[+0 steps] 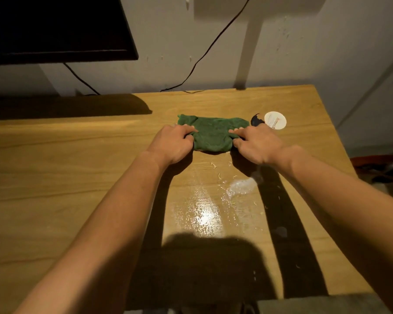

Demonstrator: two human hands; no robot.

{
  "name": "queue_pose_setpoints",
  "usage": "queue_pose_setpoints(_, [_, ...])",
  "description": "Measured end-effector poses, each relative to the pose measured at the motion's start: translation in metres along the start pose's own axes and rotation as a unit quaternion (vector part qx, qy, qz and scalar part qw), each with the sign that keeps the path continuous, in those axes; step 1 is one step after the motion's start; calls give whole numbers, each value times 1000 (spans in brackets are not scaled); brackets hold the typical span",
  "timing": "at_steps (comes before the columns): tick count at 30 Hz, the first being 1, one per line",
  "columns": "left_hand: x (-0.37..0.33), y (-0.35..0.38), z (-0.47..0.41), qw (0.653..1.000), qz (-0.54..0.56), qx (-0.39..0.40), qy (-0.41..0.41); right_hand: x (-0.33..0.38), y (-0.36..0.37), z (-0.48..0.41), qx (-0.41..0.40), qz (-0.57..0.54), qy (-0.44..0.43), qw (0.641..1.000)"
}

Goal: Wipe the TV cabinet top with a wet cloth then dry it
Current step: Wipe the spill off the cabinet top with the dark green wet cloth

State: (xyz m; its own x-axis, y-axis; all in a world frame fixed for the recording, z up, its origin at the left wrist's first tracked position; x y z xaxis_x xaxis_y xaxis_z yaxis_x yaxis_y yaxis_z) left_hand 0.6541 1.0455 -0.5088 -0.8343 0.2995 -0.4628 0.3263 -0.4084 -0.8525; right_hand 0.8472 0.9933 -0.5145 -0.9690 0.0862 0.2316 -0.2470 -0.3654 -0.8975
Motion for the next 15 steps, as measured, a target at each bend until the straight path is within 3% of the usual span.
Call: queue_pose_setpoints(15, [8, 18, 50, 999, 30, 11, -20, 23, 18, 48, 2, 9, -8, 1000])
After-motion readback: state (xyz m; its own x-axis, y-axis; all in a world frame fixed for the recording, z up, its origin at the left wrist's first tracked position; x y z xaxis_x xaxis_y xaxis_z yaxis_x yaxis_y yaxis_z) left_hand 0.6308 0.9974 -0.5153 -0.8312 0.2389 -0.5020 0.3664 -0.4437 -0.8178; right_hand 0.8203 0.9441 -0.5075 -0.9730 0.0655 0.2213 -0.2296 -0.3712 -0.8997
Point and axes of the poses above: each hand's wrist, its own z-axis away from the middle knuckle, its own y-axis out of the palm, x = y × z, the point moved 9 cm from there along -z, towards the middle knuckle, and after that the axes turned 3 degrees about x, right-handed, at the moved point
